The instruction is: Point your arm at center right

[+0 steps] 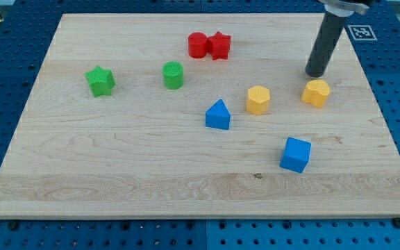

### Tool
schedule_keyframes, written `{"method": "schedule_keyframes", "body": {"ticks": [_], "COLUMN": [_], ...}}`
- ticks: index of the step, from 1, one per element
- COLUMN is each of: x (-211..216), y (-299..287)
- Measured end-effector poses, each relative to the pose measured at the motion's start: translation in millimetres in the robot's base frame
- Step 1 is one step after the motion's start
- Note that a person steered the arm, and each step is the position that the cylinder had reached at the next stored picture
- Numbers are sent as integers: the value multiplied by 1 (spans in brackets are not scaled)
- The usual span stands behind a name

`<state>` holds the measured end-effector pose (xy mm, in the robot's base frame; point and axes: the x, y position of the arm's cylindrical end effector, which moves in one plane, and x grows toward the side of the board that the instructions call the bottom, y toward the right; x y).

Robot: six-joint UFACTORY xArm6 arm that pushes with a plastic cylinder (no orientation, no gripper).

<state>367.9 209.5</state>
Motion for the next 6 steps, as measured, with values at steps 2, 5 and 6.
{"method": "schedule_keyframes", "body": {"ticks": [2,5,6], "x": [16,44,48], "y": [38,39,38]}}
